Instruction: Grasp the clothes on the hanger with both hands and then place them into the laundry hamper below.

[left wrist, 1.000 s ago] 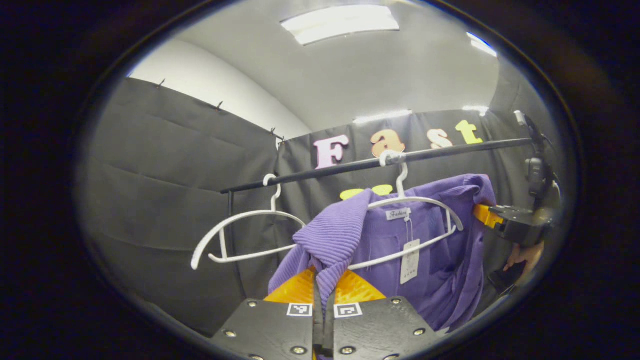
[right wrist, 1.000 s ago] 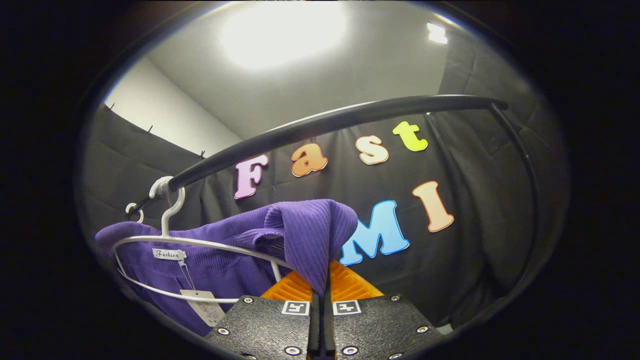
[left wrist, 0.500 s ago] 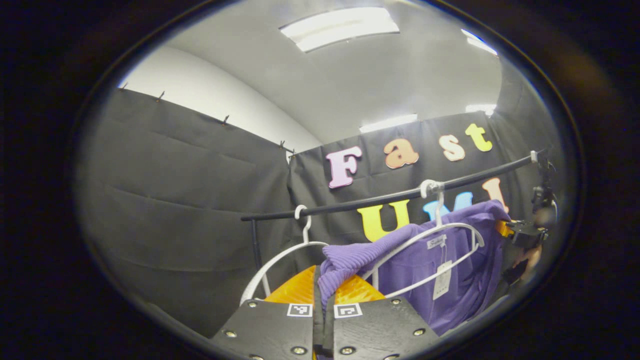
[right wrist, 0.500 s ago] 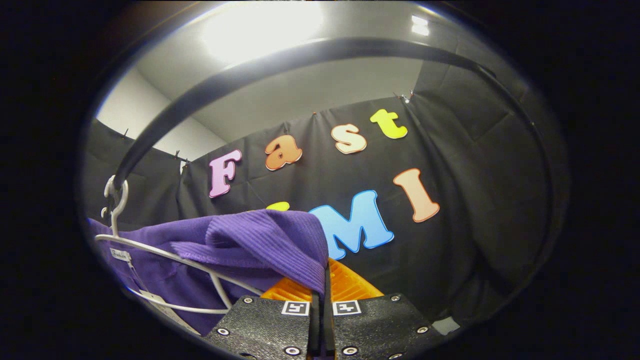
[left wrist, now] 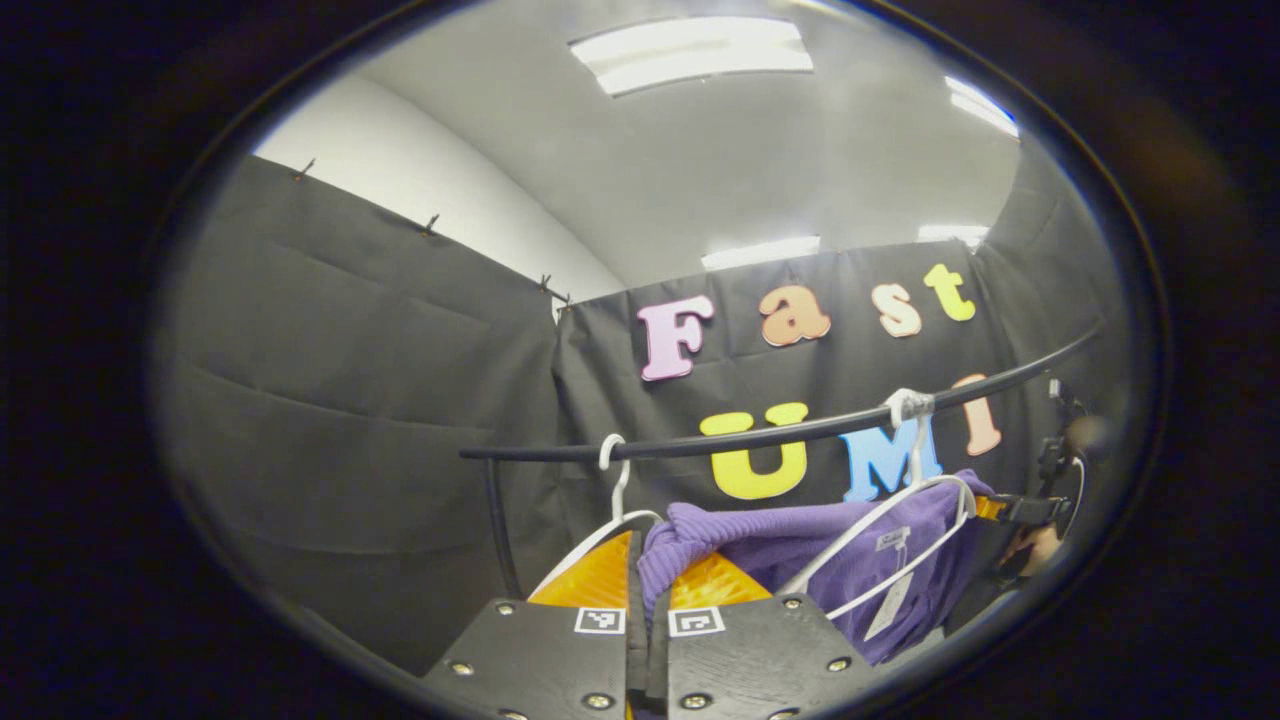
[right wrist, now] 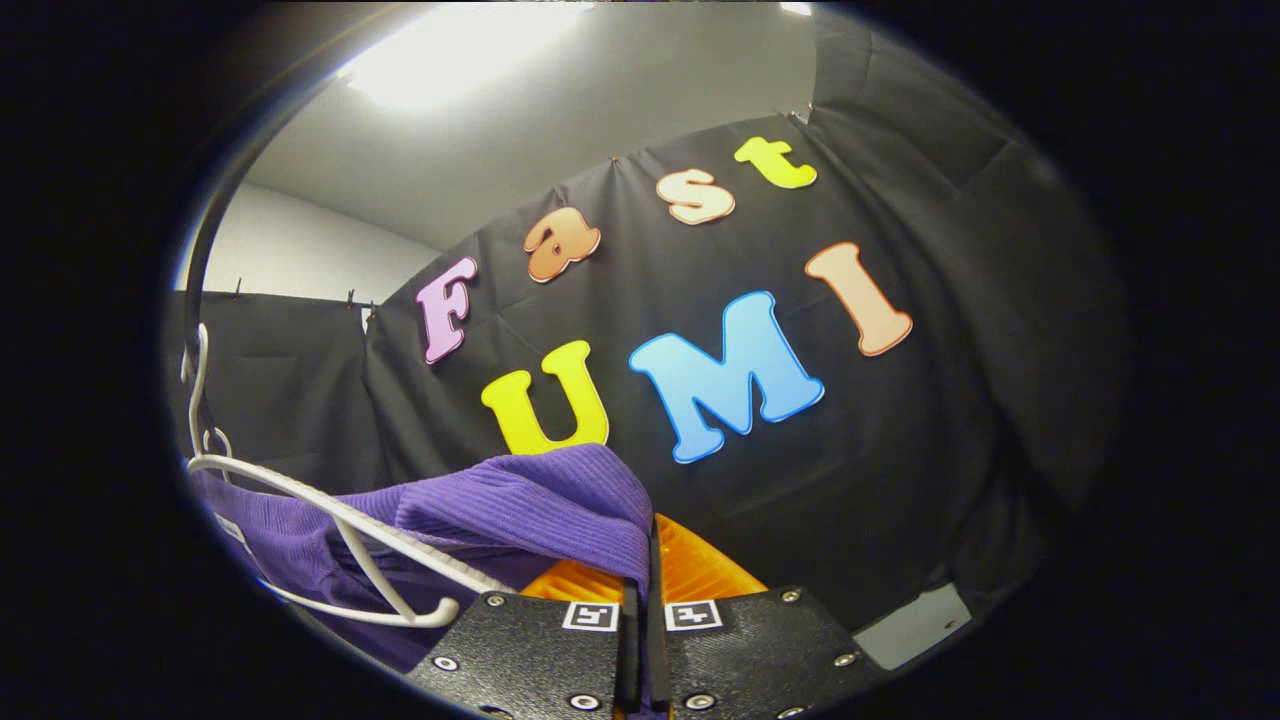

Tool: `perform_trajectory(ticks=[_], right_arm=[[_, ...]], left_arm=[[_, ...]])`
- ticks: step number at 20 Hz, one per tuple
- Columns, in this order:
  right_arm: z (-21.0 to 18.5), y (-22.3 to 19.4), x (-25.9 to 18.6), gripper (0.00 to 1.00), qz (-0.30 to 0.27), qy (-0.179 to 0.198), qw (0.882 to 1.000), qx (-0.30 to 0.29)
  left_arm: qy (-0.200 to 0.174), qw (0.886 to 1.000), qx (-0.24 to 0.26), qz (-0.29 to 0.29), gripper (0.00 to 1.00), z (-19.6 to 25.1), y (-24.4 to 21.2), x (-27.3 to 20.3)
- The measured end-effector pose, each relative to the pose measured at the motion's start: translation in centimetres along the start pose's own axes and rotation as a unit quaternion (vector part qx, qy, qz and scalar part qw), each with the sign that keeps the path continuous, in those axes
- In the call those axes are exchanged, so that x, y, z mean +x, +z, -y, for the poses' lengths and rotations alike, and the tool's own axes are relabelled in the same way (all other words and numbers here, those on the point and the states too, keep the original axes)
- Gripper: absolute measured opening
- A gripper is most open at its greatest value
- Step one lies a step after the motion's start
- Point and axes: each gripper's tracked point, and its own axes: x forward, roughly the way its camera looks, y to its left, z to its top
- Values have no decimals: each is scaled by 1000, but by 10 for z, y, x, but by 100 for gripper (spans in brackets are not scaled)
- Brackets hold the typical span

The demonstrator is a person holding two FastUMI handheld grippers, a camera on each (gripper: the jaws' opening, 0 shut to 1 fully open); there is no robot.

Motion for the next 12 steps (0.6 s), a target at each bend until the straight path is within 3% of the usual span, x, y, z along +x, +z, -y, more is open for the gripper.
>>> perform_trajectory(ticks=[1, 4, 6, 7, 8, 10, 11, 12], right_arm=[[2, -9, 3, 3, -11, 0, 1000, 2], [8, -44, 2, 3, -44, -5, 999, 8], [11, -66, -3, 2, -67, -10, 998, 11], [12, -75, -6, 2, -77, -11, 997, 10], [13, -83, -9, 3, -85, -12, 996, 7], [14, -97, -16, 3, -99, -14, 995, -5], [14, -102, -22, 3, -104, -14, 994, -12], [13, -108, -29, 3, -109, -13, 994, -19]], left_arm=[[-4, 1000, 4, -5, 0, -1, -6, -1], [-8, 1000, 9, -25, 5, -6, -27, -9], [-8, 999, 8, -40, 5, -10, -43, -14], [-7, 999, 8, -48, 1, -12, -51, -16], [-5, 999, 9, -51, 5, -15, -56, -18], [-7, 998, 7, -57, 0, -13, -67, -20], [-7, 998, 7, -60, 5, -13, -71, -25], [-7, 998, 10, -61, 1, -14, -75, -28]])
